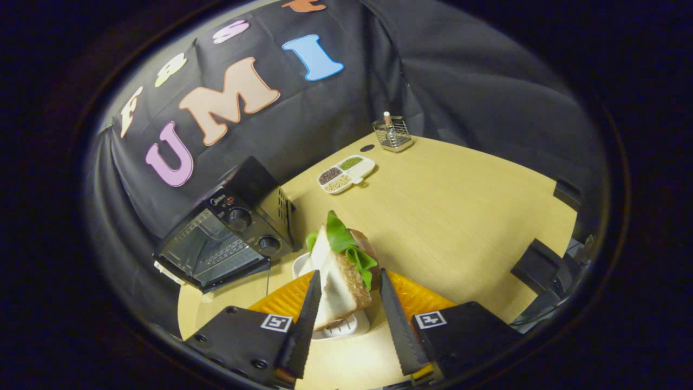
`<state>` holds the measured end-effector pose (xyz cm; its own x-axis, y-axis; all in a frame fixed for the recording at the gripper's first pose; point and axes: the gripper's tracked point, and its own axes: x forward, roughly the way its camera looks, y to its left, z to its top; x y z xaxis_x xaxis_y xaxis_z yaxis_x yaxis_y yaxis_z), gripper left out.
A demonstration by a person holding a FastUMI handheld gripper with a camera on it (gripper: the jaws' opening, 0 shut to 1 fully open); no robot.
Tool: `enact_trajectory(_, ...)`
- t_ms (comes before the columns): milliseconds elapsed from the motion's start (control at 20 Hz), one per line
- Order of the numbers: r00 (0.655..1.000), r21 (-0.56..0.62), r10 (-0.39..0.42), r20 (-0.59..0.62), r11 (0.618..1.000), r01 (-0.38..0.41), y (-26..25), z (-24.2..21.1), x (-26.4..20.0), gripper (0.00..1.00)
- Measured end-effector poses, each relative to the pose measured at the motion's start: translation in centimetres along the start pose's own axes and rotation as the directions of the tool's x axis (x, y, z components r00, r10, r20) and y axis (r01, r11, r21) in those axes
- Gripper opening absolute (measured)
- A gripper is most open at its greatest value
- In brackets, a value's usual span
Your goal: Open the toaster oven, put the food inside, and close the toaster oven door.
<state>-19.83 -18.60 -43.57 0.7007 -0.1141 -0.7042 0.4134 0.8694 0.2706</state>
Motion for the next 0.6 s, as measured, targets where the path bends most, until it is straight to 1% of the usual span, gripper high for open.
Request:
enact_trajectory(50,1.0,-0.005,-0.007,-0.006,1.0,0.007,-0.12,-0.08,0.28,0.64)
enact_trajectory(300,1.0,0.021,0.006,-0.013,1.0,-0.006,0.04,0.15,0.23,0.45)
enact_trajectory(350,1.0,0.032,0.017,-0.006,0.999,-0.017,0.35,0.3,0.08,0.42)
enact_trajectory(400,1.0,0.043,0.011,-0.012,0.999,-0.011,0.13,0.28,0.06,0.38)
enact_trajectory(500,1.0,0.092,0.021,-0.001,0.996,-0.021,0.62,0.45,-0.26,0.31)
enact_trajectory(550,1.0,0.112,0.022,-0.003,0.993,-0.021,0.41,0.39,-0.18,0.21)
enact_trajectory(600,1.0,0.132,0.027,0.002,0.991,-0.027,0.5,0.43,-0.24,0.21)
